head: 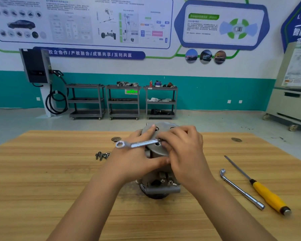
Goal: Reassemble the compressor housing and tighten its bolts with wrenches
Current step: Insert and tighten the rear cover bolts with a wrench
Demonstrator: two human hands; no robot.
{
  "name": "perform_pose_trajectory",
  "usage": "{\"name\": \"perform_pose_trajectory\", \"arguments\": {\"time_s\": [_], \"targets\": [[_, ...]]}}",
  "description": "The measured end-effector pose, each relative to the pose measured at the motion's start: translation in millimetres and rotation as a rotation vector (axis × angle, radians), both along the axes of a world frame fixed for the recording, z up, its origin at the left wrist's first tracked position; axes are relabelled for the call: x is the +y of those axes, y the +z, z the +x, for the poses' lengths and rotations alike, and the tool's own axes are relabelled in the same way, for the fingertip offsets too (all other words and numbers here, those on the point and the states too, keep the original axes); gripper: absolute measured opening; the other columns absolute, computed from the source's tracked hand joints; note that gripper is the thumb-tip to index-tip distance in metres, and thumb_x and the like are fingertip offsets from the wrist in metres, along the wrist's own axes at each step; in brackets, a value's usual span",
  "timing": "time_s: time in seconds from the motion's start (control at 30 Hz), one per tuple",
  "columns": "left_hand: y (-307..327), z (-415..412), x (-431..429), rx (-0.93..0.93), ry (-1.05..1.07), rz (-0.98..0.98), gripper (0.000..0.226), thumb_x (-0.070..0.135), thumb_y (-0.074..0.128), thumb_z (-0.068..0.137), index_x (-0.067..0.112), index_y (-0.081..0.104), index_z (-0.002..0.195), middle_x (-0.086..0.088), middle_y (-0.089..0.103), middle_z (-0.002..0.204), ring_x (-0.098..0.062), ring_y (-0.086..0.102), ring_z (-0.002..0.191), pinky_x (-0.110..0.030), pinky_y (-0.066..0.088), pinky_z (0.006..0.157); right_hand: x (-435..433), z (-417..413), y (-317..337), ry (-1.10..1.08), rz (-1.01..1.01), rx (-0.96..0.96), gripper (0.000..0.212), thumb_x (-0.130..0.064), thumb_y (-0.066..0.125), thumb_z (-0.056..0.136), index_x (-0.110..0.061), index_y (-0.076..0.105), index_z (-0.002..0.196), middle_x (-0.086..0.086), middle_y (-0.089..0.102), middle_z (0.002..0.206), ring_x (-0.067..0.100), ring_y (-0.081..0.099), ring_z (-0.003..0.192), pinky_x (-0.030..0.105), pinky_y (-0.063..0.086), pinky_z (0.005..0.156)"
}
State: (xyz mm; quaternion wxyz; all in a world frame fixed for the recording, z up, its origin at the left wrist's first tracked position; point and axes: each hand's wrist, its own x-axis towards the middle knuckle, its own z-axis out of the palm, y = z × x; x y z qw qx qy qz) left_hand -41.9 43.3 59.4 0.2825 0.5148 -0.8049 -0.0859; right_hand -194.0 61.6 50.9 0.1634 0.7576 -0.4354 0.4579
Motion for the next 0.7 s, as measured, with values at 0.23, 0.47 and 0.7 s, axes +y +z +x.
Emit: {"name": "perform_pose_trajectory", "arguments": {"time_s": [0.23,0.47,0.7], "targets": [[-23.0,7.3,-0.9,0.601,-0.143,-0.011,0.063,0.056,0.077,0.055,0.049,0.060,0.115,0.037,0.056,0.114,0.013,0.052,0.109,-0.028,0.047,0.098,3.3,-13.3,-26.5,0.185,-0.121,-0.112,0.023,-0.029,0.053,0.088,-0.009,0.063,0.094,0.002,0.065,0.103,0.017,0.050,0.104,0.036,0.039,0.088],[-50.4,-21.6,6.2,1.082,-0.148,-0.122,0.039,0.043,0.072,0.059,0.040,0.064,0.098,0.013,0.063,0.114,-0.009,0.061,0.105,-0.023,0.053,0.080,2.5,-17.9,-25.8,0.468,0.165,-1.026,0.012,-0.019,0.052,0.093,-0.015,0.061,0.100,-0.005,0.072,0.098,-0.001,0.063,0.096,0.005,0.044,0.075],[-48.6,-33.8,8.0,1.029,-0.146,-0.074,0.040,0.044,0.074,0.059,0.043,0.060,0.097,0.008,0.050,0.130,-0.019,0.050,0.121,-0.049,0.049,0.094,-32.1,-25.6,-2.5,0.300,0.455,-1.447,0.017,-0.031,0.061,0.088,-0.015,0.061,0.091,-0.009,0.069,0.073,-0.007,0.063,0.059,0.007,0.043,0.045]]}}
